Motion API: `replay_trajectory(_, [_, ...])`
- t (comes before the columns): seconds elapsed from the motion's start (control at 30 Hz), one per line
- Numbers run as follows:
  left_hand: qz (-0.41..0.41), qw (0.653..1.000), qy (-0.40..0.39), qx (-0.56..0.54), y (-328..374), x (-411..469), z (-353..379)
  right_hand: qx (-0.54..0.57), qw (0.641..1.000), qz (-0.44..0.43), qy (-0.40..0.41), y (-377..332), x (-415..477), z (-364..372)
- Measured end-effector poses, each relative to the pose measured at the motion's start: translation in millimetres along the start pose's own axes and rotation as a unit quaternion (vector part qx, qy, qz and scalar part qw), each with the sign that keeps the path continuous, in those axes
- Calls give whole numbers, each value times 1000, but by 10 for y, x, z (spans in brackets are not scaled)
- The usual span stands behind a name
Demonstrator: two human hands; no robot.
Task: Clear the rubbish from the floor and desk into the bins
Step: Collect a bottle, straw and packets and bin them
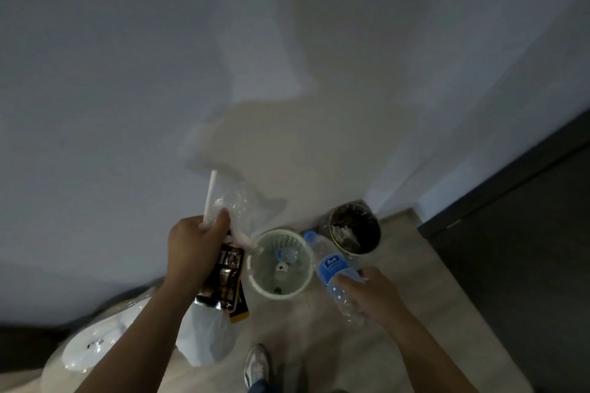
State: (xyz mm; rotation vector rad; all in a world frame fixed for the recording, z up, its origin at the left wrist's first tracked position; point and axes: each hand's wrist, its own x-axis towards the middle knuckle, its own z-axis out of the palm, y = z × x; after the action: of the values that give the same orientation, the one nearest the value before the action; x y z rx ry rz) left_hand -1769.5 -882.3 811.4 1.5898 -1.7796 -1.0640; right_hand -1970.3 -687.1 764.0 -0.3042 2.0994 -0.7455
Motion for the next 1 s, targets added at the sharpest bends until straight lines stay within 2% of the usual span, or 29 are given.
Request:
replay_trajectory(0.2, [-33, 998, 12, 48, -175, 279, 271, -17, 997, 29, -76, -71, 719, 131])
replay_trajectory(0.43, [-125, 984, 43, 122, -602, 428, 633, -87, 984, 87, -126, 126, 1657, 521])
replay_trajectory(0.63, [-161, 977, 37, 132, -1022, 591, 926, -119, 979, 103, -127, 412, 2329, 1000])
replay_trajectory(0.8, [-179, 972, 33, 149, -1310, 624, 1125, -160, 975, 30, -151, 485, 2762, 1365])
replay_trajectory(0.9, [-184, 969, 16, 165, -1419, 630, 1201, -184, 969, 41, -159, 531, 2829, 1449])
replay_trajectory(1.0, [-187, 967, -7, 171, -1440, 627, 1274, -250, 954, 15, -167, 620, 2788, 1368])
